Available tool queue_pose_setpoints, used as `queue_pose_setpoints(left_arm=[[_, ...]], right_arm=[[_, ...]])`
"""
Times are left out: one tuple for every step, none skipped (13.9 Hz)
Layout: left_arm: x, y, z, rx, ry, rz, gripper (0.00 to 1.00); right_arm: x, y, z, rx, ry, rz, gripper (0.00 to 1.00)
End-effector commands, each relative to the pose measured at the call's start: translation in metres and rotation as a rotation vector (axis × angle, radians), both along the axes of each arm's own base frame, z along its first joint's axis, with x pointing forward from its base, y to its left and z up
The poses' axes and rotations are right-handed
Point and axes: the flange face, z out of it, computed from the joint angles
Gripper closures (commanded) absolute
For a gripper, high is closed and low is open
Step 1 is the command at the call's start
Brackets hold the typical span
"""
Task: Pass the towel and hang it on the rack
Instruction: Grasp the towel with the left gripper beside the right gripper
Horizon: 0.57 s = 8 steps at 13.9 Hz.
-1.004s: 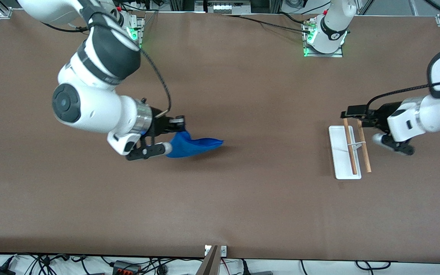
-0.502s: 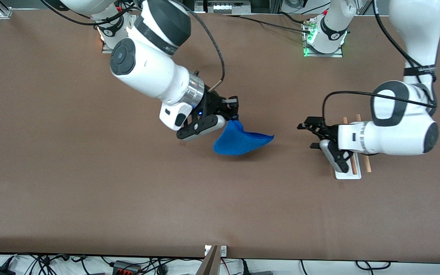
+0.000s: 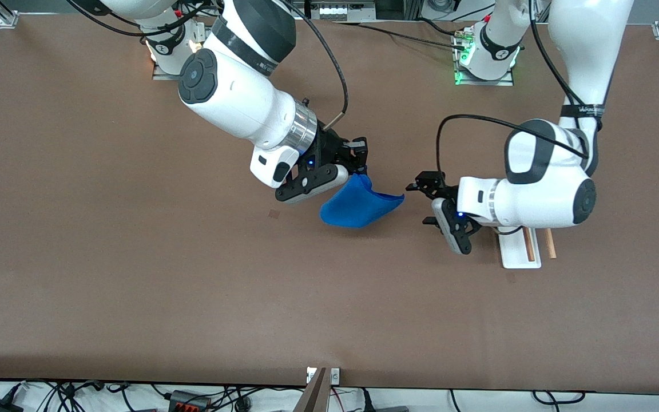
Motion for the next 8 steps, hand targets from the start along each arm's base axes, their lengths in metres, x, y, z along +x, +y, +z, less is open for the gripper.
queue_pose_setpoints(left_arm=[[0.01, -0.023, -0.003, -0.029, -0.038, -0.024, 0.0], [0.007, -0.034, -0.002, -0.031, -0.041, -0.038, 0.0], [0.008, -0.037, 0.002, -0.034, -0.049, -0.039, 0.0], [0.009, -0.042, 0.005, -0.038, -0.057, -0.044, 0.0], [0.012, -0.047, 0.009, -0.042, -0.068, -0.049, 0.0], [0.015, -0.049, 0.012, -0.045, -0.078, -0.051, 0.0], [0.019, -0.05, 0.014, -0.049, -0.089, -0.053, 0.01], [0.023, -0.052, 0.013, -0.052, -0.096, -0.055, 0.03]], right_arm=[[0.003, 0.001, 0.003, 0.009, -0.001, -0.012, 1.0], [0.003, 0.001, 0.003, 0.008, -0.003, -0.011, 1.0], [0.003, 0.001, 0.003, 0.008, -0.003, -0.011, 1.0], [0.003, 0.001, 0.003, 0.007, -0.004, -0.011, 1.0], [0.003, 0.001, 0.003, 0.007, -0.006, -0.008, 1.0], [0.003, 0.001, 0.003, 0.006, -0.007, -0.008, 1.0], [0.003, 0.0, 0.004, 0.005, -0.009, -0.009, 1.0], [0.003, 0.0, 0.003, 0.005, -0.008, -0.009, 1.0]])
